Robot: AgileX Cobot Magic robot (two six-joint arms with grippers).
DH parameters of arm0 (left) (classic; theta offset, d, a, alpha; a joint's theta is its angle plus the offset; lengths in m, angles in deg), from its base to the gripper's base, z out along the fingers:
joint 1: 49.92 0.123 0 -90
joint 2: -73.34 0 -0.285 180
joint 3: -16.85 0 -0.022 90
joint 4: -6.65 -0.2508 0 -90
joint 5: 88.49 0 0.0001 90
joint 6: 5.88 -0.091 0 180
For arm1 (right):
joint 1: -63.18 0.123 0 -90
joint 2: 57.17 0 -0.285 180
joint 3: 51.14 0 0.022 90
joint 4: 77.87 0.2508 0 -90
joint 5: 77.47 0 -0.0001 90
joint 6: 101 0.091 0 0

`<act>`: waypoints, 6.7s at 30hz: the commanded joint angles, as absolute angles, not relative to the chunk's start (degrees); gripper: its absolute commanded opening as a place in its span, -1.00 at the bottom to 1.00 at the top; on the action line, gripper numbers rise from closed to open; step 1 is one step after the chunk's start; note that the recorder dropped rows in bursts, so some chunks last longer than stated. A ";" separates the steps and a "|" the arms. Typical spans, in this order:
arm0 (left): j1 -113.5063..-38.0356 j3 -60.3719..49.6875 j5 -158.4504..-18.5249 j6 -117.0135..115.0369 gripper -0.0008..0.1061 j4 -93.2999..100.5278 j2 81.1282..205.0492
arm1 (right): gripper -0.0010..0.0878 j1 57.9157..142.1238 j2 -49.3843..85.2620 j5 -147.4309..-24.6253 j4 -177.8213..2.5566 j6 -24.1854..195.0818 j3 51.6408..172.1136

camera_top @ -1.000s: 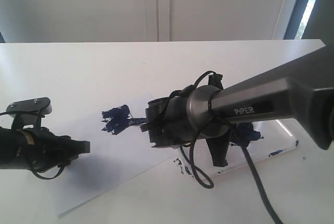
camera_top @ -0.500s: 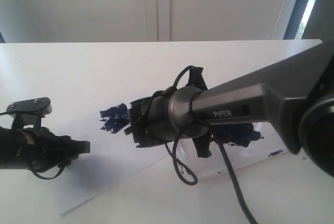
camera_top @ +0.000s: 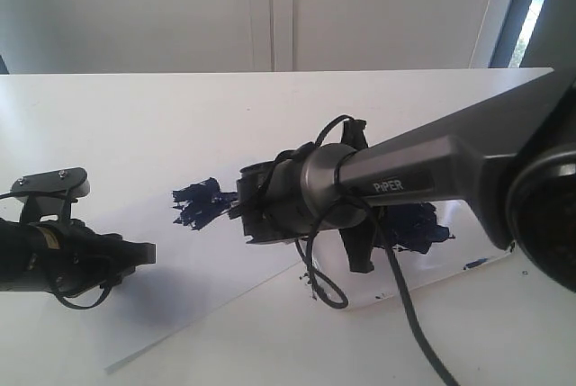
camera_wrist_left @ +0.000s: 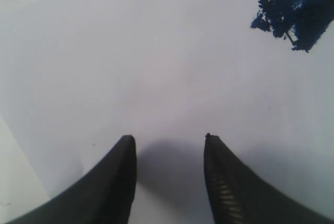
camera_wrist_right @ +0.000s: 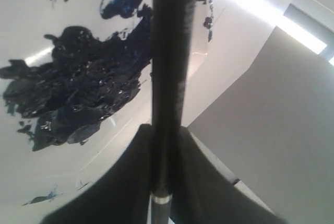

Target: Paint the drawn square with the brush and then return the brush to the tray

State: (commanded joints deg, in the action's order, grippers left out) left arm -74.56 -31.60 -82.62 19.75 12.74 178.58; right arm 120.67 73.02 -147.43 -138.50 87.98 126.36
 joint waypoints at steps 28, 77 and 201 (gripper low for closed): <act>-74.56 -31.60 -83.32 19.75 -0.09 12.55 178.58 | -0.98 124.97 64.43 -147.43 -136.36 88.14 126.24; -74.56 -31.60 -89.24 14.72 -0.09 12.55 142.80 | -0.98 121.46 37.16 -131.04 -119.49 136.02 98.73; -74.56 -60.37 -95.08 24.10 -0.09 12.56 94.80 | -0.98 121.46 -35.48 -69.43 -137.51 160.14 51.64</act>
